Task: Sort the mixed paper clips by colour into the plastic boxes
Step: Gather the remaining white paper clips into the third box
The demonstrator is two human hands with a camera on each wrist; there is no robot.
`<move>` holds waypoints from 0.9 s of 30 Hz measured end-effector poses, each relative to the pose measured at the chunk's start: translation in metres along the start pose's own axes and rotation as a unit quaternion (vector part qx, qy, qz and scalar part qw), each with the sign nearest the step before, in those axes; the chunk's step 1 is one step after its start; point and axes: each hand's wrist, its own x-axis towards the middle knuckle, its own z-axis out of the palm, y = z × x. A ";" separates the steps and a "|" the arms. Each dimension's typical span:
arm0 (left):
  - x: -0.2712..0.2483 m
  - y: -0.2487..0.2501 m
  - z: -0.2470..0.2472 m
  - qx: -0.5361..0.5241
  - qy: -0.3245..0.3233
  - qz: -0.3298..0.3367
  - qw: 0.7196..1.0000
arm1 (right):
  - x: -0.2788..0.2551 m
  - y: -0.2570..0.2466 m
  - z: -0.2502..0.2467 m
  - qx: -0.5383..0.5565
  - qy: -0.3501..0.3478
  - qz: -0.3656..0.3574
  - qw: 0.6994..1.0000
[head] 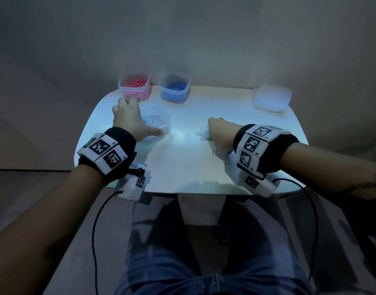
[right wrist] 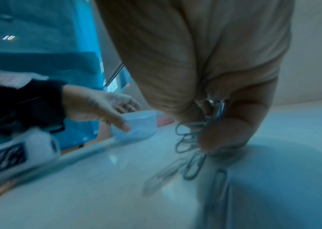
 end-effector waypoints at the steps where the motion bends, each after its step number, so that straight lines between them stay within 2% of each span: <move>1: -0.001 0.001 0.001 -0.007 0.007 0.009 1.000 | 0.000 0.004 -0.003 0.024 -0.004 -0.005 1.000; 6: -0.008 0.012 0.005 -0.036 0.020 0.079 0.996 | -0.004 0.020 -0.030 0.219 0.026 -0.008 0.975; 10: -0.013 0.026 0.003 -0.058 0.011 0.124 0.990 | -0.014 -0.004 -0.066 0.277 0.069 -0.088 0.954; 14: -0.015 0.042 -0.007 -0.104 0.022 0.157 0.982 | -0.012 -0.045 -0.080 0.235 0.088 -0.151 0.956; 17: -0.014 0.052 -0.020 -0.152 0.057 0.162 0.973 | -0.008 -0.057 -0.081 0.075 0.165 -0.176 0.968; 19: -0.013 0.056 -0.028 -0.170 0.069 0.165 0.969 | -0.009 -0.055 -0.085 0.038 0.196 -0.187 0.962; 23: -0.016 0.060 -0.035 -0.167 0.063 0.167 0.970 | -0.023 -0.035 -0.106 0.125 0.198 -0.202 0.951; 26: -0.018 0.059 -0.034 -0.166 0.072 0.165 0.970 | -0.030 -0.010 -0.112 0.237 0.282 -0.192 0.910; 27: -0.018 0.058 -0.033 -0.163 0.074 0.160 0.971 | -0.030 -0.001 -0.108 0.242 0.289 -0.169 0.911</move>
